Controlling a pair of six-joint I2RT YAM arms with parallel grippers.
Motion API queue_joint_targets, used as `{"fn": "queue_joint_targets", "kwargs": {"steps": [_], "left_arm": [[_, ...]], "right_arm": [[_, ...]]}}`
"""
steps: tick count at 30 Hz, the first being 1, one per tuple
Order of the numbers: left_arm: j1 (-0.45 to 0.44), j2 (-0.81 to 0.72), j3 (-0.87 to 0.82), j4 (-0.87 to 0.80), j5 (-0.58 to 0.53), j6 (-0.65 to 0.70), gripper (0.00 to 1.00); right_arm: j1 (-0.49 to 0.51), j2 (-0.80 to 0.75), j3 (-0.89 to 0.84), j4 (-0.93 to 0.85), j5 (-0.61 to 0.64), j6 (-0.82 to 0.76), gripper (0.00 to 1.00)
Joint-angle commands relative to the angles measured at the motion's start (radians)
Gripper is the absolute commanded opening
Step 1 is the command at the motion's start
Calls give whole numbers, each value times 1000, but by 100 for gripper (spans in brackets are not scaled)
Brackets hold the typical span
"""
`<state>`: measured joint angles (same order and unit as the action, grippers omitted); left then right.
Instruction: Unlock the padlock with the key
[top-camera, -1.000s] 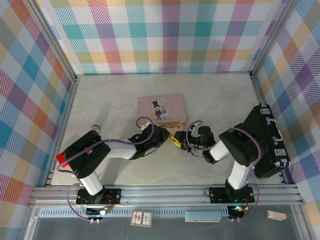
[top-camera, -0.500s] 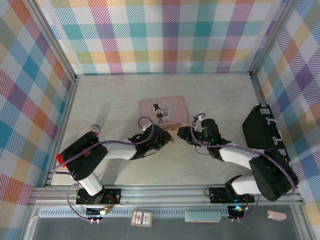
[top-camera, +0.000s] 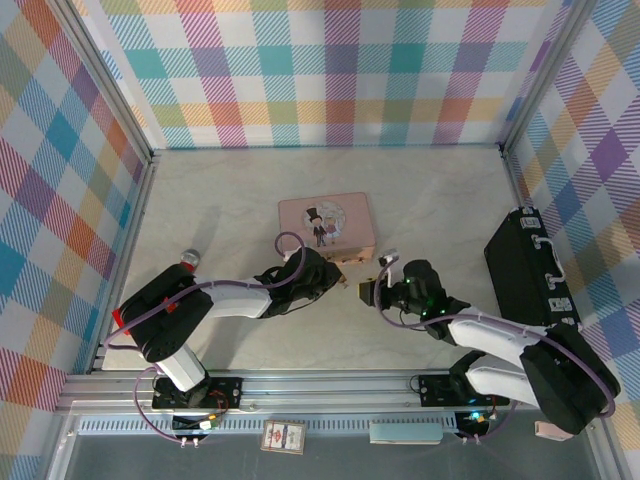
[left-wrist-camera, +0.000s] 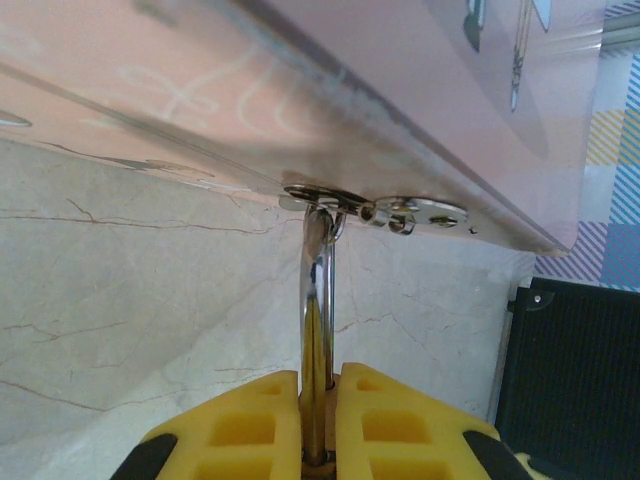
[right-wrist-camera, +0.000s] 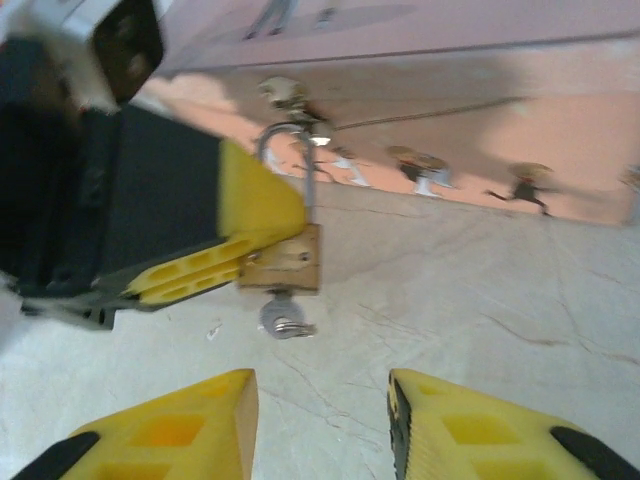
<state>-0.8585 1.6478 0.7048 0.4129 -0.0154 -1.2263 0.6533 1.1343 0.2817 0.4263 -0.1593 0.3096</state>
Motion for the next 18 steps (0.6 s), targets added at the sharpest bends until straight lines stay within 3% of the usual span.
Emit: {"fn": "queue_joint_targets", "kwargs": {"steps": [1,9,18], "left_arm": [[5,-46,27,-13,14,22,0],[6,-62,22,-19,16,30,0],[6,-65,19,-16,28,36,0]], "right_arm": [[69,14,-1,71,71,-186,42],[169,132,4,149,196,-279,43],[216,257,35,247,263,-351,38]]}}
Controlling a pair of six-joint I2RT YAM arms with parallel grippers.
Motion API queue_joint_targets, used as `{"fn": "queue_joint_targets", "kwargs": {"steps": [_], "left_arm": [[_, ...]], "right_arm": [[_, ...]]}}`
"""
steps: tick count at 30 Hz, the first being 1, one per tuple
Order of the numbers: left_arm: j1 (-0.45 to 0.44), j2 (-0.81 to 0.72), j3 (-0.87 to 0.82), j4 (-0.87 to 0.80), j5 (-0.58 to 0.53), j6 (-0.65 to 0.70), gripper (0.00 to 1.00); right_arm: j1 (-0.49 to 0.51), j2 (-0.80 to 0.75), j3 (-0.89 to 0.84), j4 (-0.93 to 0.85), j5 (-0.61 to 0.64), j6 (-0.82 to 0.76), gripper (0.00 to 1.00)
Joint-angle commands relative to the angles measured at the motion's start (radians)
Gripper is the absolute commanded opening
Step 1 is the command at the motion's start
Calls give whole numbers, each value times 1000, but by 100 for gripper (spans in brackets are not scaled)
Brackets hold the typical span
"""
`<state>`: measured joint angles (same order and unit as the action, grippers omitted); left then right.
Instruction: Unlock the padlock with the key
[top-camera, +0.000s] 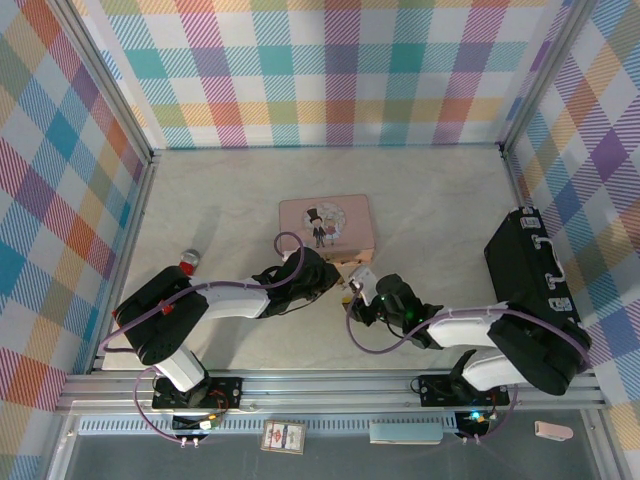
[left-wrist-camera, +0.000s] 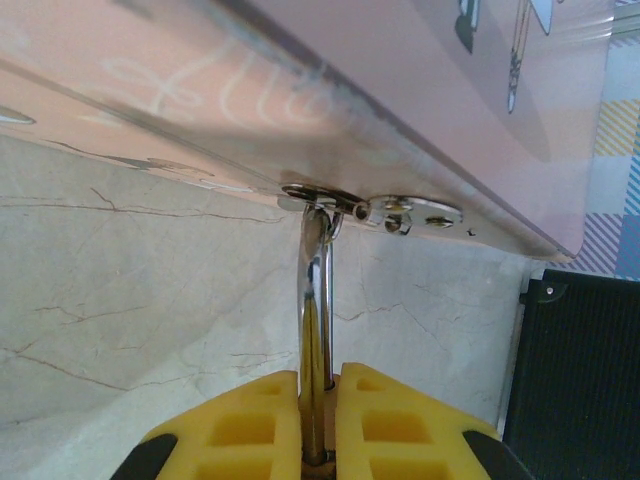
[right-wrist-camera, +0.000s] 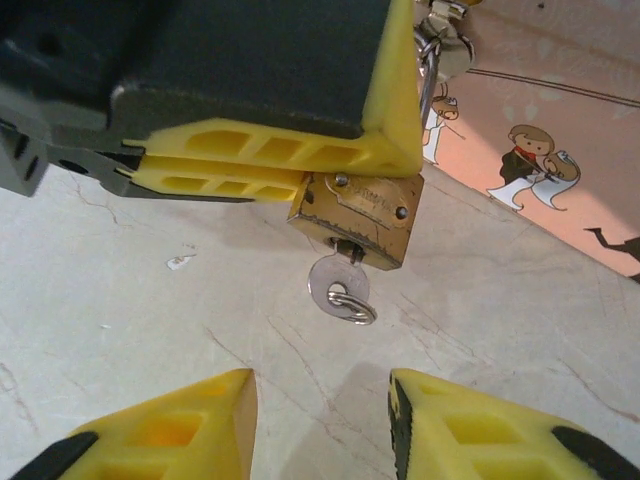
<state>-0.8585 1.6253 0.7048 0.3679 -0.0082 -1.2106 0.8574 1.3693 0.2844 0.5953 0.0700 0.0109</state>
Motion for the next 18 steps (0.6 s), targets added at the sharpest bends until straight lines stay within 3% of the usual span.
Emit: {"fn": "queue_joint_targets", "kwargs": {"steps": [1,18], "left_arm": [[5,-41,20,29,23,21,0],[5,-36,23,37,36,25,0]], "right_arm": [[18,32,37,82,37,-59,37],[42,115,65,115,131,-64,26]]}}
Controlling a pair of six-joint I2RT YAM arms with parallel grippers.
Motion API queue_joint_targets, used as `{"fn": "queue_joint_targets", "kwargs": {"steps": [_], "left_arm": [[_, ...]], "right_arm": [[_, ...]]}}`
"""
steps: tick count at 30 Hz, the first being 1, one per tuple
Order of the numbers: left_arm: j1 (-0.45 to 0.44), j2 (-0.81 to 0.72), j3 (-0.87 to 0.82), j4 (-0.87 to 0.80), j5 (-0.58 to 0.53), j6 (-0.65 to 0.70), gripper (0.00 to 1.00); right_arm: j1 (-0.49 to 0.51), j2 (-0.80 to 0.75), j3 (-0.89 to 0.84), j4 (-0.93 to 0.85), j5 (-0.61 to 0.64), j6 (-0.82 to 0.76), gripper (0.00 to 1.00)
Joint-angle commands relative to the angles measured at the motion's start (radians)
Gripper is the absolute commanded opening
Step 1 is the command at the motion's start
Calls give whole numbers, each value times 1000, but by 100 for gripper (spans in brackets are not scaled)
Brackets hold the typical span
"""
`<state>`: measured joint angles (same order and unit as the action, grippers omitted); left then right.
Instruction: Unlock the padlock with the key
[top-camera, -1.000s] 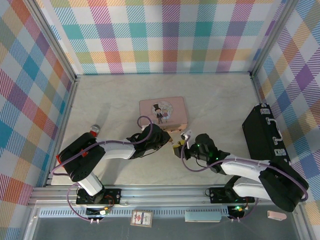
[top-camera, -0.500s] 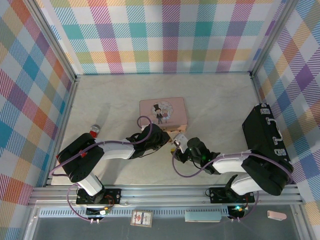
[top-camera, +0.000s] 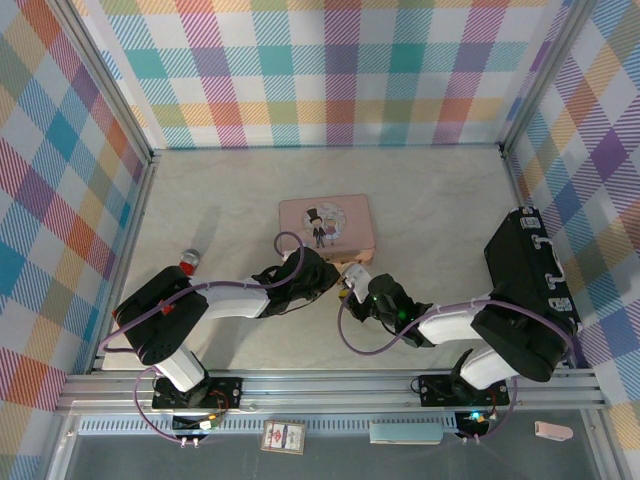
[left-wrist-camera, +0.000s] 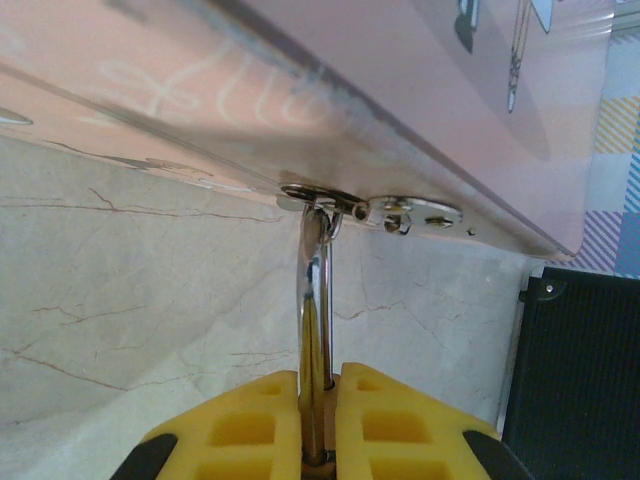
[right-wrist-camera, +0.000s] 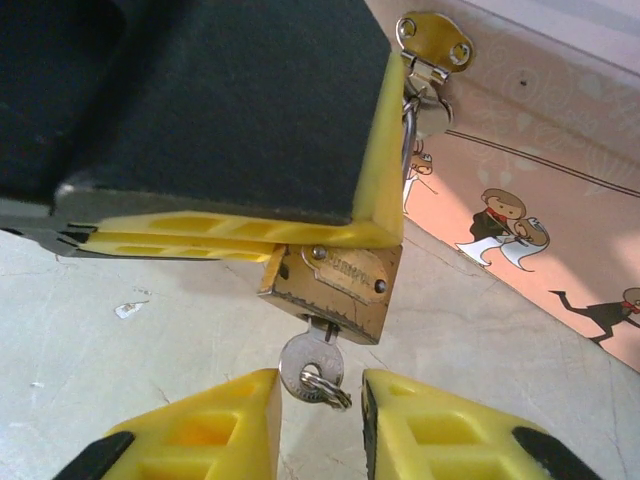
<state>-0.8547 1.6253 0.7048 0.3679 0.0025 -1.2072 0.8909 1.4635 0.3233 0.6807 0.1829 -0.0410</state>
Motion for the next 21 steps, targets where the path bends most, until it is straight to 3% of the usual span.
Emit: {"fn": "queue_joint_targets", "kwargs": {"steps": [1,21], "left_arm": [[2,-36,22,40,25,19,0],[-27,-40,4,52,9,2,0]], "right_arm": [[8,27,26,32,25,-12,25],[8,99,76,96,90,102,5]]}}
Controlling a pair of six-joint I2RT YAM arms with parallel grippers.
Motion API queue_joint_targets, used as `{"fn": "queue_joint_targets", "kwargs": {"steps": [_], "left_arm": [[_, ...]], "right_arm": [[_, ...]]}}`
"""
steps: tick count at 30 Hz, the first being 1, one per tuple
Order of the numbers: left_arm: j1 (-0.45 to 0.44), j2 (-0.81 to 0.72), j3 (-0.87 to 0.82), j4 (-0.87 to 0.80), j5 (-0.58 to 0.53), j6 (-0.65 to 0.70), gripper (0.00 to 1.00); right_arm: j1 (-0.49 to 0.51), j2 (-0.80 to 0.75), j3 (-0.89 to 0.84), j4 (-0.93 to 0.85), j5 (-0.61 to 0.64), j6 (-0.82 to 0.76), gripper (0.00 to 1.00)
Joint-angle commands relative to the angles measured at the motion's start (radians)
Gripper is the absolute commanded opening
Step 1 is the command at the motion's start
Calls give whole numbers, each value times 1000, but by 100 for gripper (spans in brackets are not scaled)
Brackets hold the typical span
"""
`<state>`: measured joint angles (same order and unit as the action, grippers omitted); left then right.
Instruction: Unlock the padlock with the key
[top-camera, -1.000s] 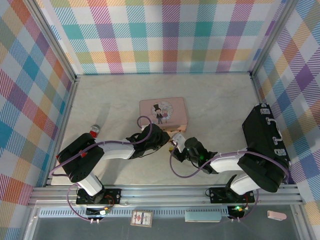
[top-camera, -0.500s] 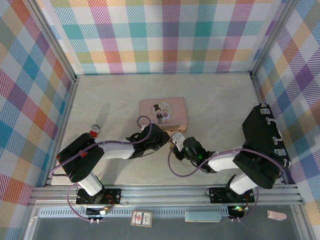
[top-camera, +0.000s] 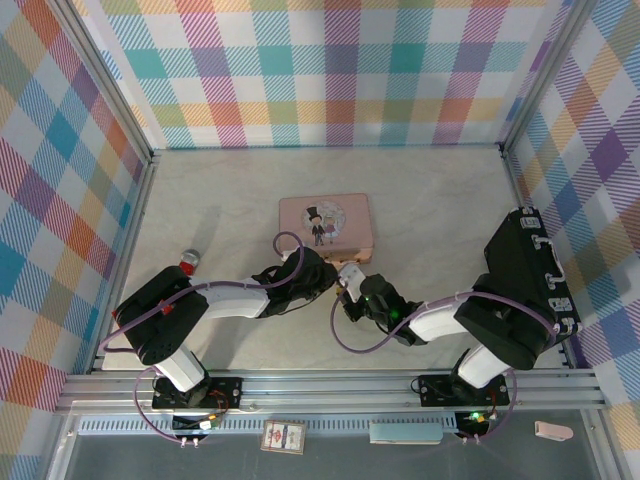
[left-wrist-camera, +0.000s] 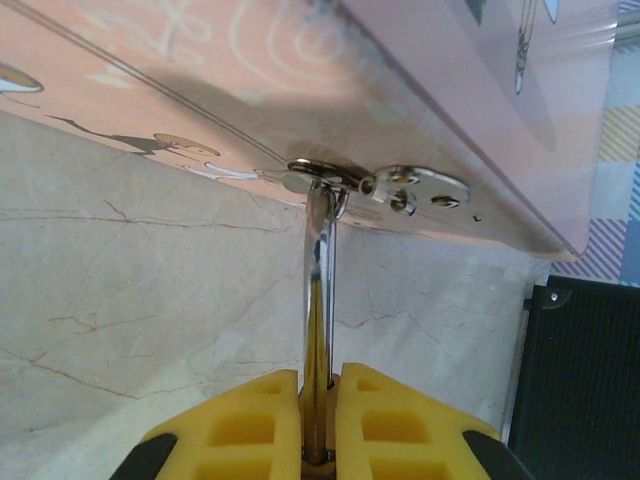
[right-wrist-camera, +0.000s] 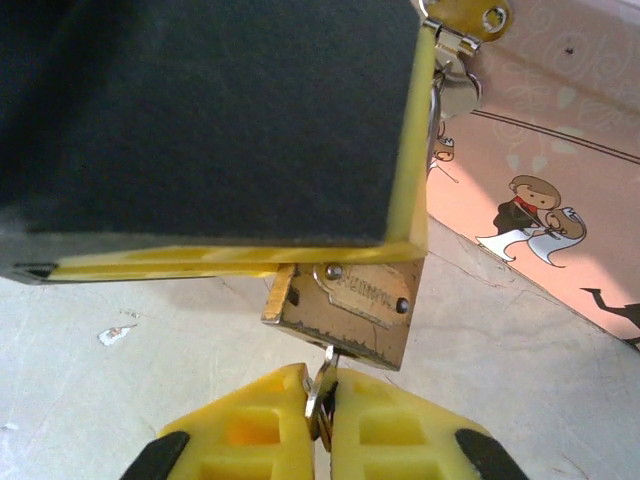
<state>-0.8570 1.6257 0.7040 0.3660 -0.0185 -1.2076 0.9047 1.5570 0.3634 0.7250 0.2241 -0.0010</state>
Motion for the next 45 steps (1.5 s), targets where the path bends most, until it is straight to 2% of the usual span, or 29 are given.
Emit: {"fn": "queue_joint_targets", "kwargs": {"steps": [1,7,19,30,38,45], "left_arm": [[-25,-44,5,44,29,6,0],[-25,-49,23,18,23,24,0],[-17,-38,29,-4,25,42,0],[-4,-54,35,-54,38,77,0],[-2,-33,44,-45,51,95,0],[-2,-19,61,-67,63,110,0]], "right_arm": [[-6,0,33,51,53,80,4],[-4,-20,20,31,42,184,0],[2,-12,19,-28,-8,400,0],[10,-12,39,-69,-11,481,0],[11,10,-2,-15,-18,591,0],[11,37,-15,50,-32,611,0]]}}
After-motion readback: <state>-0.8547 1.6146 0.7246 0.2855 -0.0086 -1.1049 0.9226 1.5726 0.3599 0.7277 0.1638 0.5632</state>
